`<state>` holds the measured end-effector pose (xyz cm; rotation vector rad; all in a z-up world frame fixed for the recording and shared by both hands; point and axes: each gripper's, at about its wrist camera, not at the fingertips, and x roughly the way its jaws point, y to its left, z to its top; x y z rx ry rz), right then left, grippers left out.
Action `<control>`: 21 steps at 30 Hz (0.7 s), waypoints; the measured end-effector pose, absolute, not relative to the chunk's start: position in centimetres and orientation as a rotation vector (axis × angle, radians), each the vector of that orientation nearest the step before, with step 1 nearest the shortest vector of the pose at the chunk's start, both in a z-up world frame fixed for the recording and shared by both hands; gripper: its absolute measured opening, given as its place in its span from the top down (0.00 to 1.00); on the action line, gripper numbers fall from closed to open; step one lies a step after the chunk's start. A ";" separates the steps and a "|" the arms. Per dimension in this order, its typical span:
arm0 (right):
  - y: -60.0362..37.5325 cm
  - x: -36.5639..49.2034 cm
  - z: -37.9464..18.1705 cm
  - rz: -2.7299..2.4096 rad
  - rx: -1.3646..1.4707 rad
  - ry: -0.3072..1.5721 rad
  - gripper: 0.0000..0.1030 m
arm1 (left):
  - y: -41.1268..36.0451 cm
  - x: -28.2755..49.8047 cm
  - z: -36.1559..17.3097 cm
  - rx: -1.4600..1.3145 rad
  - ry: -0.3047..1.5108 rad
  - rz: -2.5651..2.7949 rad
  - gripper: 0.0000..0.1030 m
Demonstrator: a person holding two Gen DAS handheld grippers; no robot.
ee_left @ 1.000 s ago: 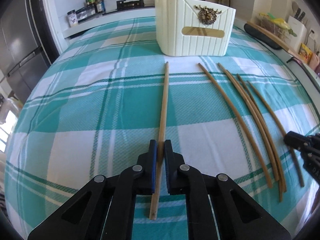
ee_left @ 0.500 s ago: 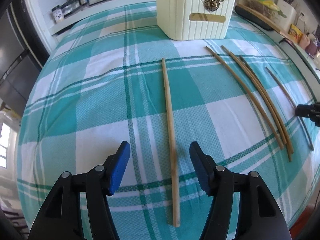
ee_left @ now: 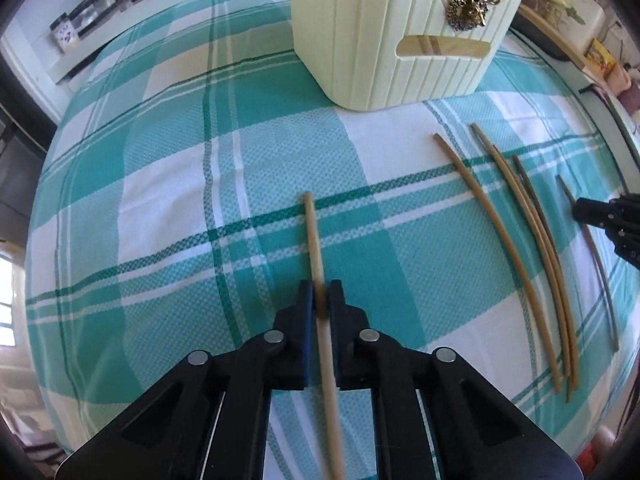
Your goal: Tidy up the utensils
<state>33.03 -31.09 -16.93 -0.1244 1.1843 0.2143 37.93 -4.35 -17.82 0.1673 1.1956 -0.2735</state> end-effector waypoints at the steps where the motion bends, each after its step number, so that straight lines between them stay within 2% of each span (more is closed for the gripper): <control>1: -31.2 33.4 -16.9 0.214 -0.112 1.183 0.94 | -4.3 37.9 -17.6 0.151 1.180 -0.266 0.95; 5: -31.6 33.1 -14.8 0.236 -0.038 1.098 0.94 | -2.8 36.0 -14.6 0.070 1.076 -0.268 0.96; 13: -32.6 26.7 -4.5 0.319 0.001 0.796 0.94 | 0.9 29.4 -5.1 -0.023 0.818 -0.337 0.96; 21: -32.4 23.1 0.6 0.324 -0.011 0.621 0.94 | 1.8 27.0 -1.0 -0.074 0.684 -0.362 0.96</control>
